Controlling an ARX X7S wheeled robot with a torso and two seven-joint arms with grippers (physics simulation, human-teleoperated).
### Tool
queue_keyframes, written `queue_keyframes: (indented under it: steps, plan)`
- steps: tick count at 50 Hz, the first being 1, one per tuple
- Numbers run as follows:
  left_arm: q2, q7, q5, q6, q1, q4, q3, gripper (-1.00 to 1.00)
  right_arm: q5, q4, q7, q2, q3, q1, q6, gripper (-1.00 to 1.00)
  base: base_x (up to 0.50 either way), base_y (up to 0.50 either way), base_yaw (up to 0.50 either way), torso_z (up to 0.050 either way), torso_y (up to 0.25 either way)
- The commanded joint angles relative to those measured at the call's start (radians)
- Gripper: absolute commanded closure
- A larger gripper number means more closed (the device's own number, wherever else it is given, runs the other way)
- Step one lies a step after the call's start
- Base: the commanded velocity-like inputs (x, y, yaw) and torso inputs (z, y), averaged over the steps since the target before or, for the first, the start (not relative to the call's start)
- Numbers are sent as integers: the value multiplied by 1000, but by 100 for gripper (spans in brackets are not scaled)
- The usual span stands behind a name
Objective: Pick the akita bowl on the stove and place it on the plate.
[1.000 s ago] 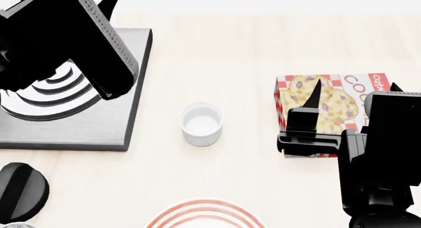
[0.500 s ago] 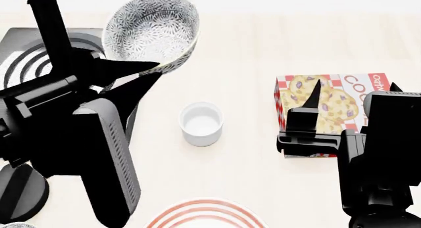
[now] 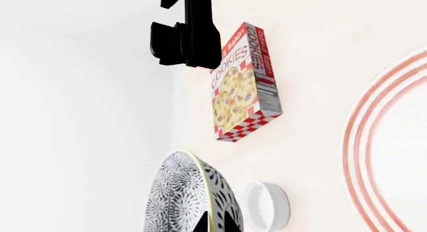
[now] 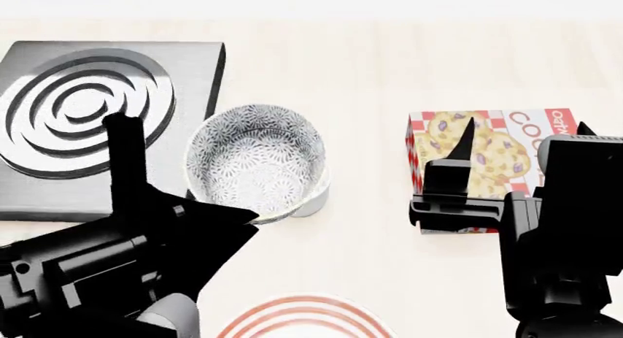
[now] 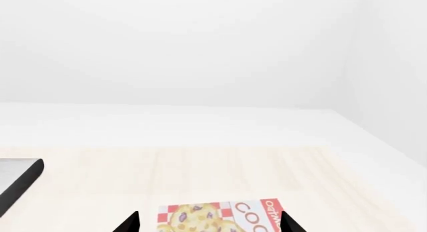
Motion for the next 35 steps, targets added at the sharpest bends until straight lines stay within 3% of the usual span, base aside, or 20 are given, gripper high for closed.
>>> queue_keyframes:
  steps: [1,35]
  plan:
    - [-10,-15,84,18,15,33,71,100,1,6,0,2,-2,-1,-8,-100,0,0,0,0,0]
    - [-11,-74,200,1,94,134,206,100,10,10,8,8,-6,0,-14,-100,0,0,0,0,0]
